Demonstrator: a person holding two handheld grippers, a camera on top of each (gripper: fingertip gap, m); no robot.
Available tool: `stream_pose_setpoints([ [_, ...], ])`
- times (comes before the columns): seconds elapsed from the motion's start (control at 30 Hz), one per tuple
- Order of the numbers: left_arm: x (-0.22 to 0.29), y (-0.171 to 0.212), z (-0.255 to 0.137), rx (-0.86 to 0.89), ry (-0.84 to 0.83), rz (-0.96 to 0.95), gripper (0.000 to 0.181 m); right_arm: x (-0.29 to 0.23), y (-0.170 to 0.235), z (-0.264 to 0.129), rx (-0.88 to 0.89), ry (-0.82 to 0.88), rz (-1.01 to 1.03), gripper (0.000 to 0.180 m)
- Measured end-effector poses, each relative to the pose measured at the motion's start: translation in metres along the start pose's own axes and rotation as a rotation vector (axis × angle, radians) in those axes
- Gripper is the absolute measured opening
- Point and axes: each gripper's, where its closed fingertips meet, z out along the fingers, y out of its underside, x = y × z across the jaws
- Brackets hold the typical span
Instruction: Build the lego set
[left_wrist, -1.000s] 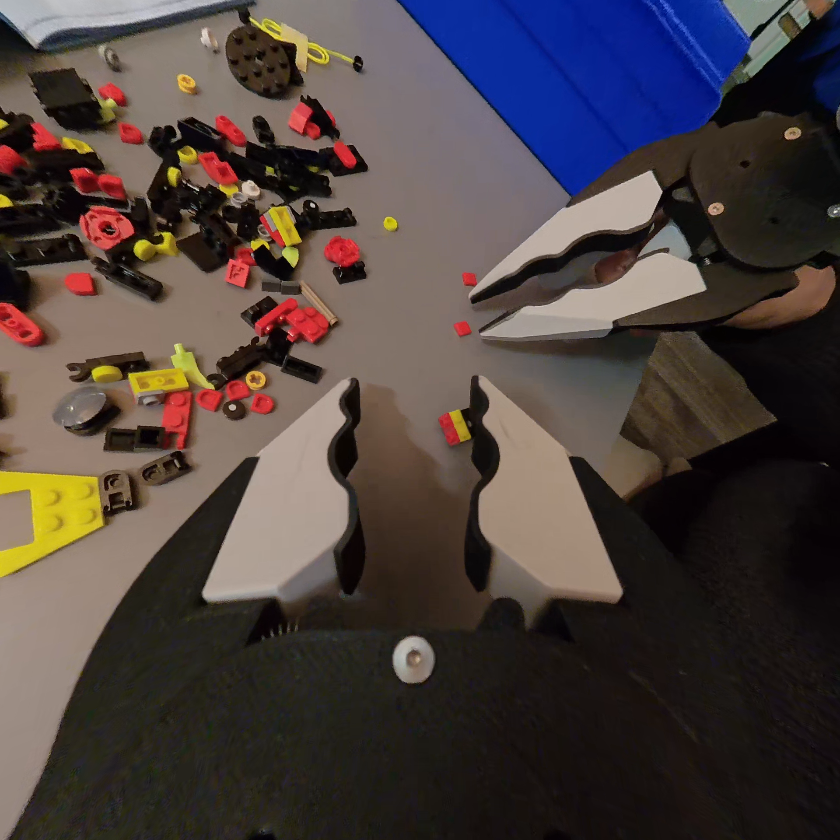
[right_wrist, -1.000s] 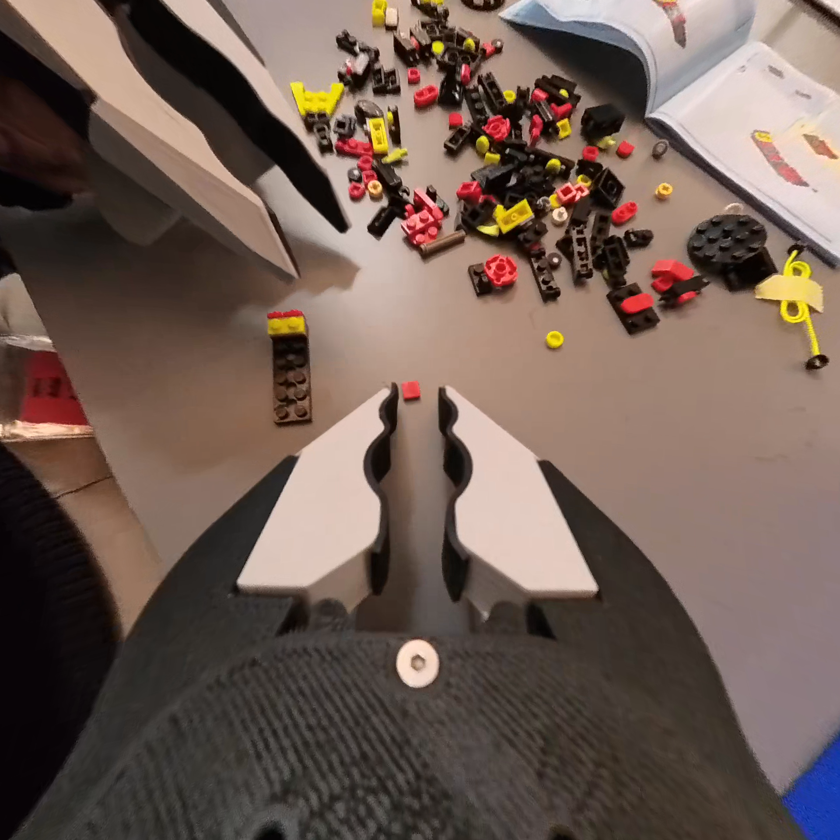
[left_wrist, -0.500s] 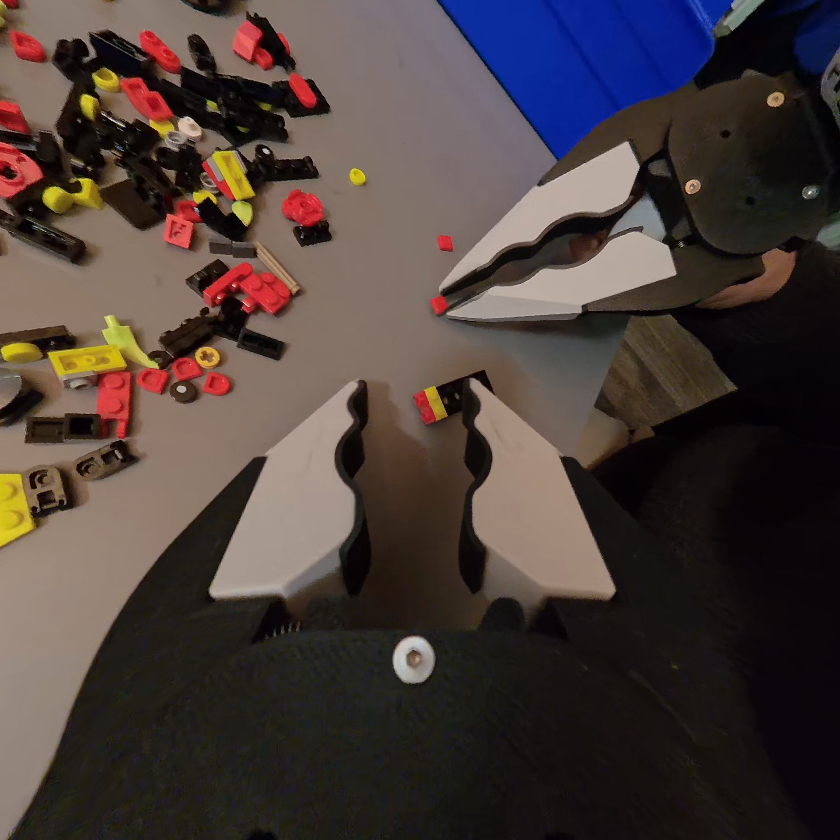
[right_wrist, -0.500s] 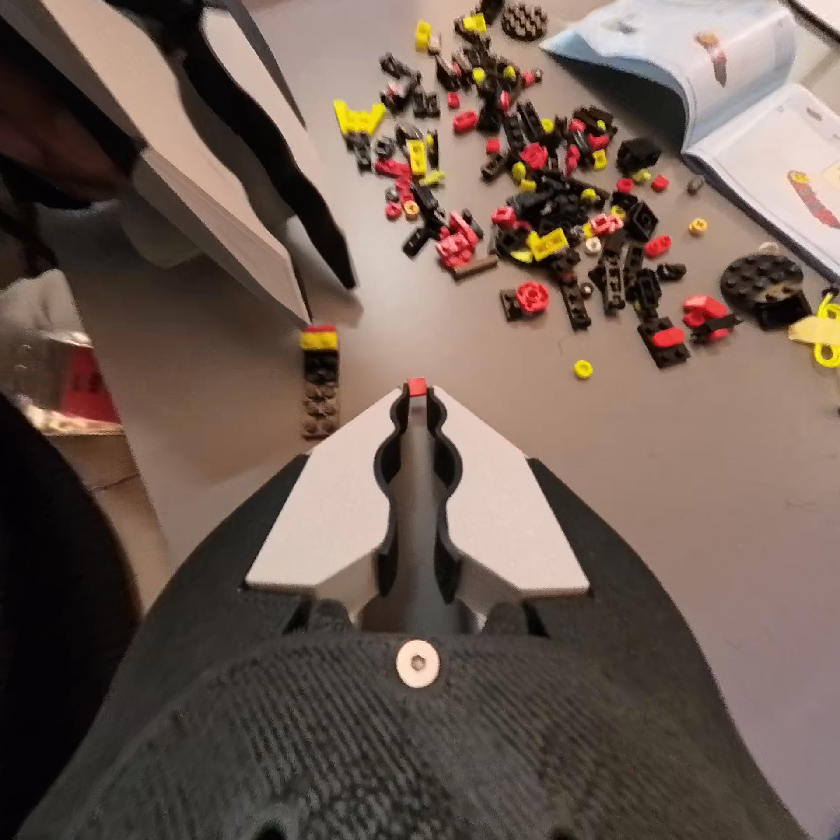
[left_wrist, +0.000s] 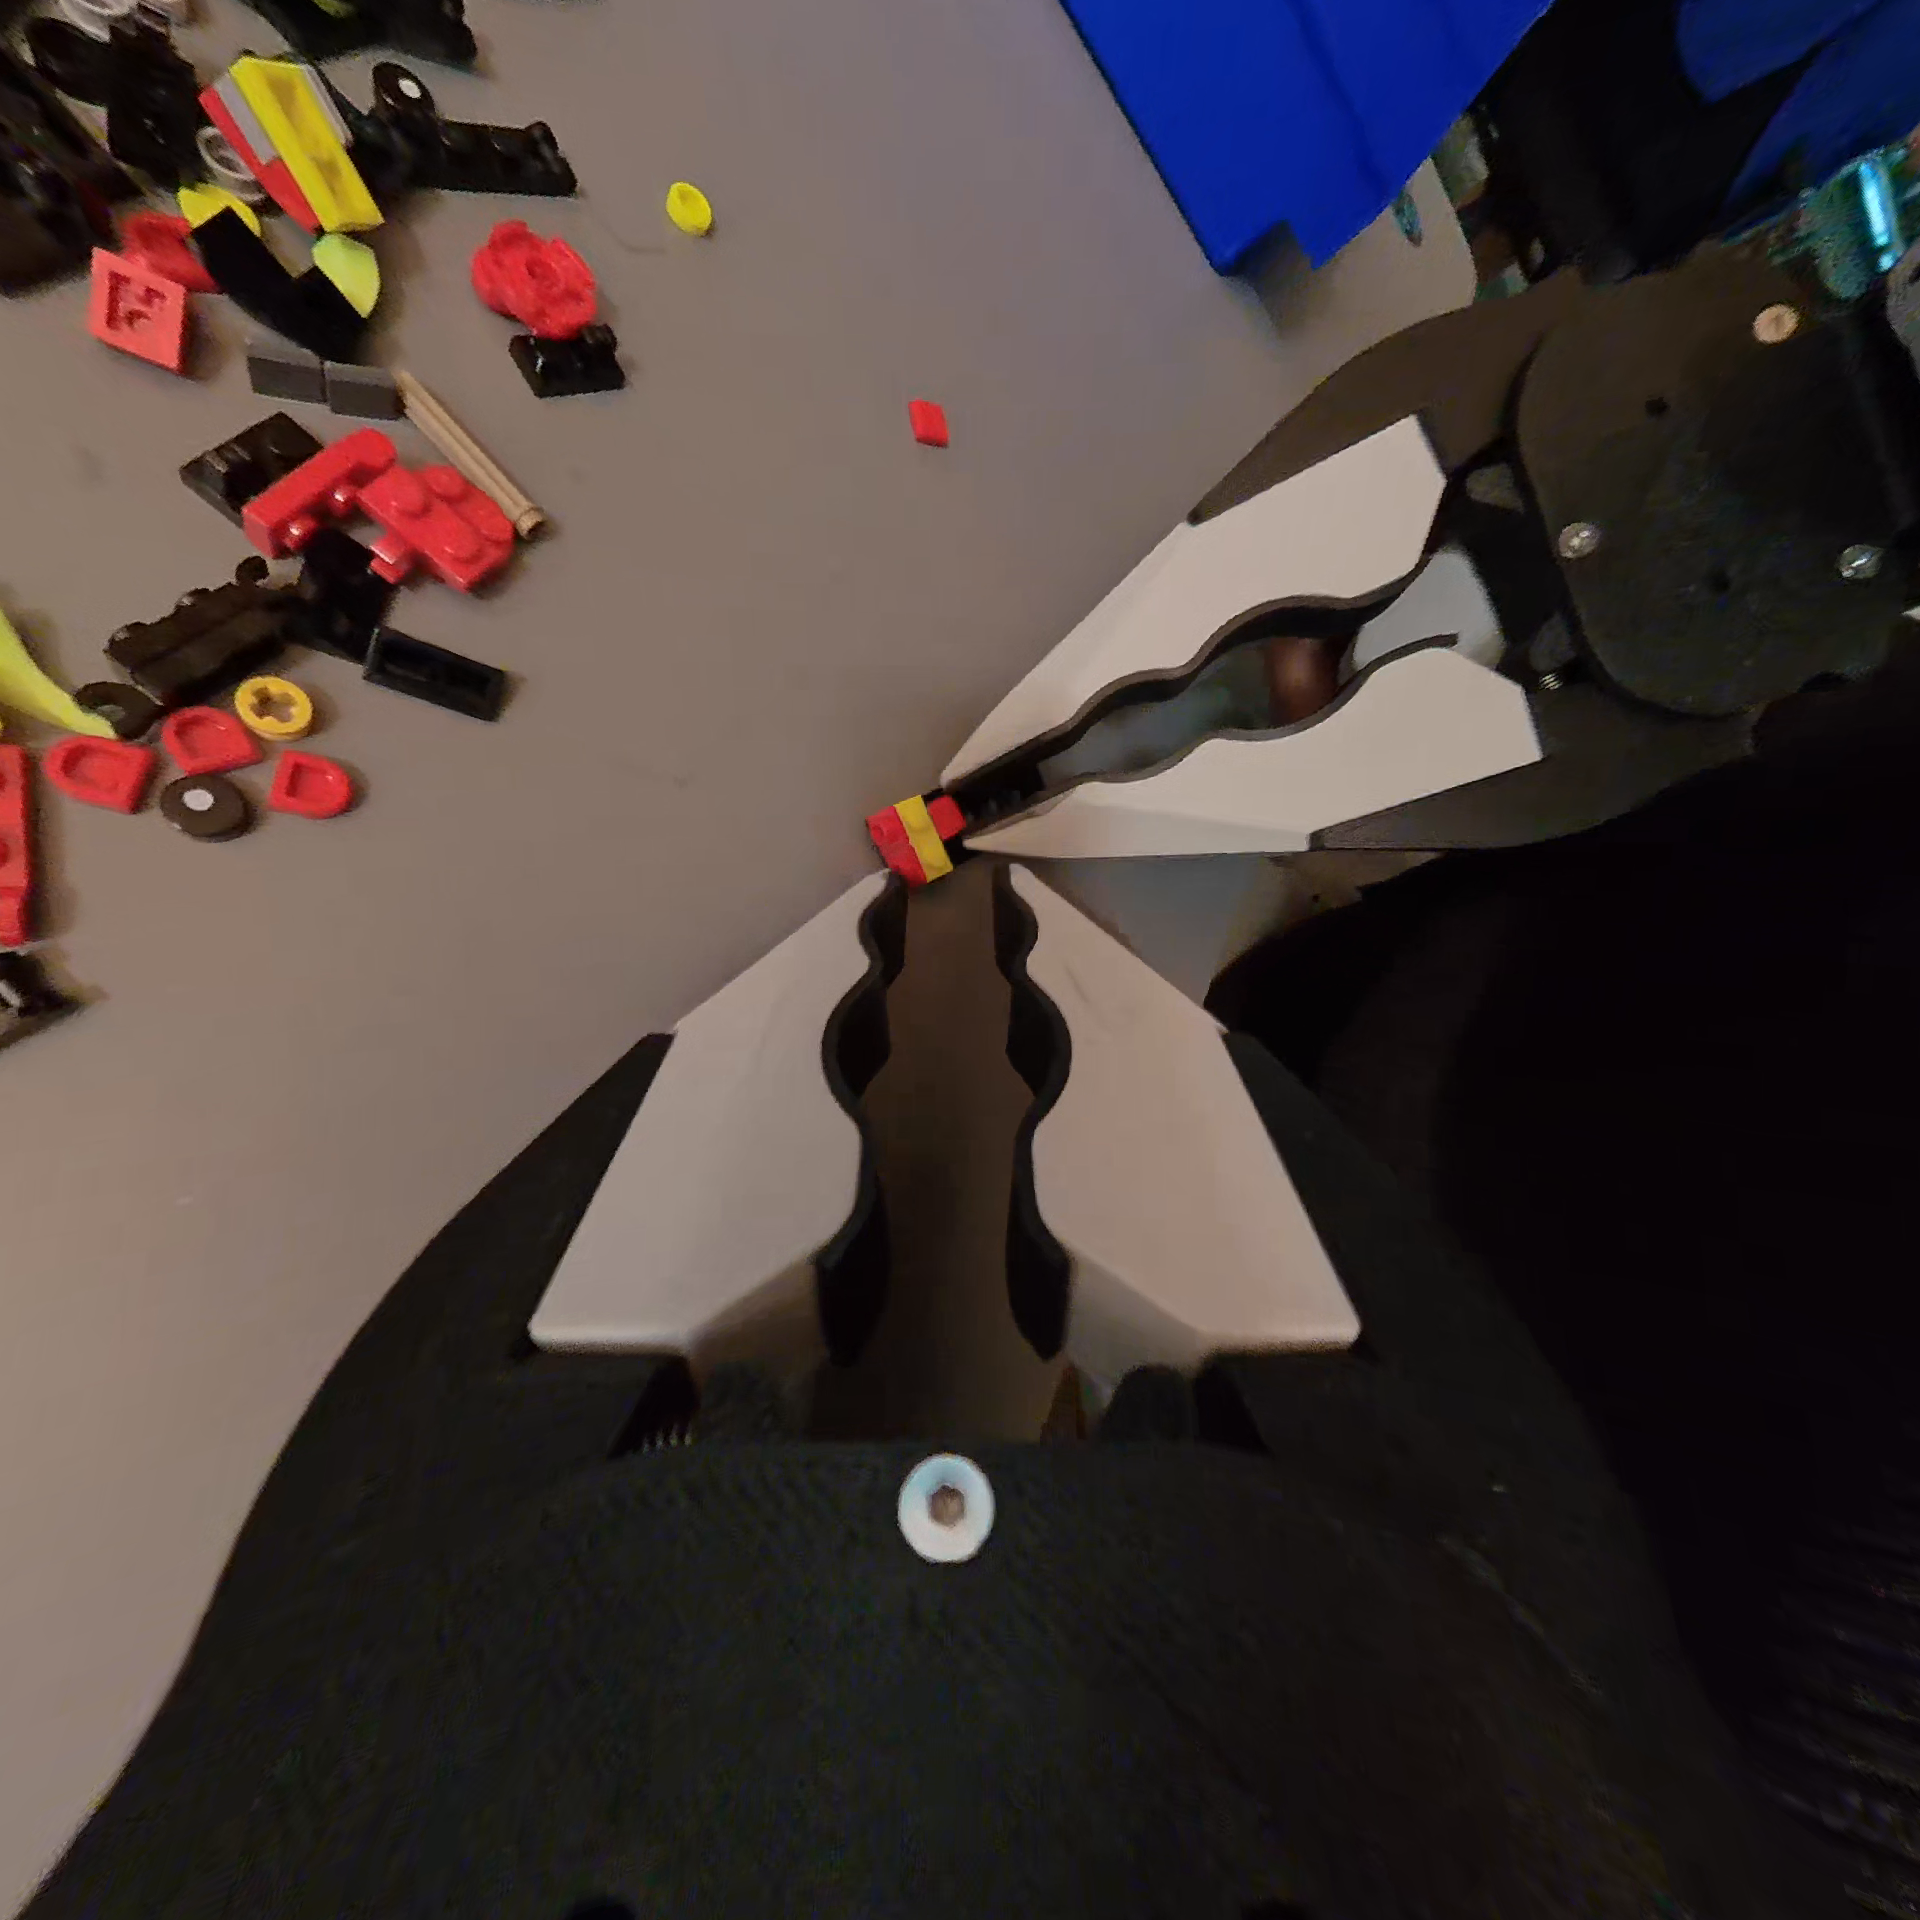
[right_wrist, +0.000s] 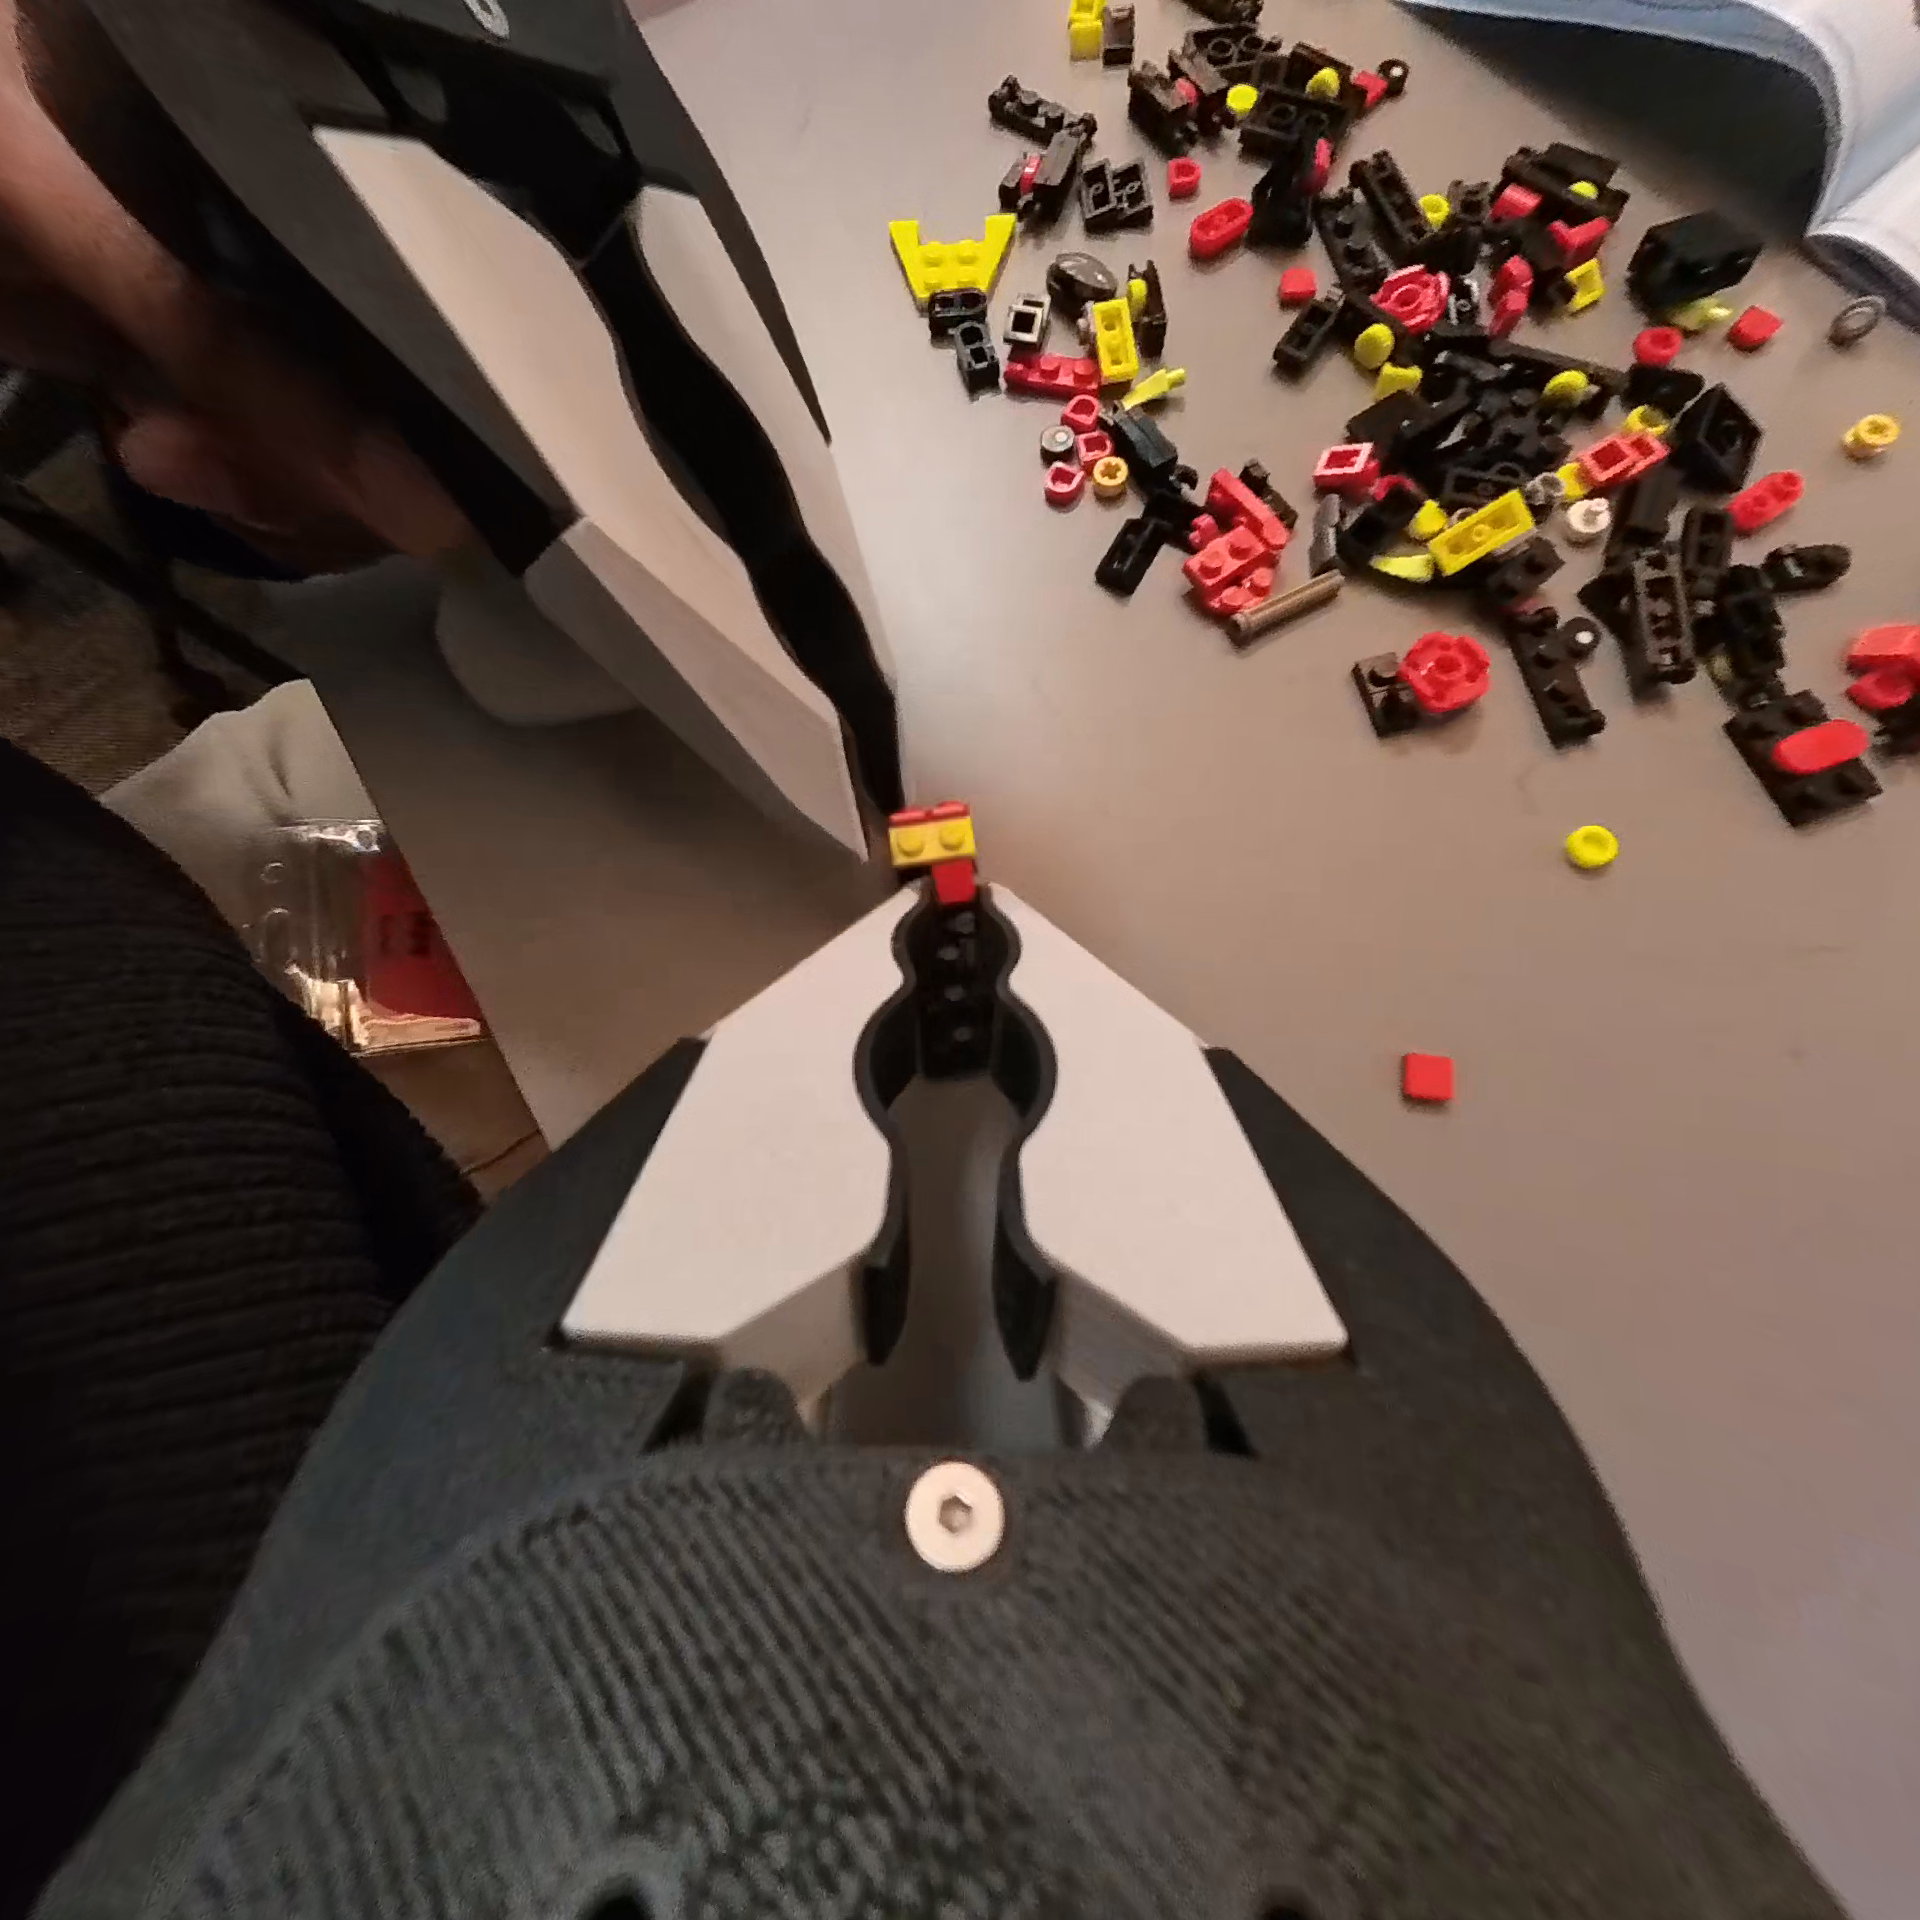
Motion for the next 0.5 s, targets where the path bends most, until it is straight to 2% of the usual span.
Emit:
stream_pose_setpoints([
  [0.5,-0.0039,0.0003,0.0022,0.001,-0.006,-0.005,0.013,0.0018,-0.0001,0.0016,-0.014,0.020,-0.062,0.003],
])
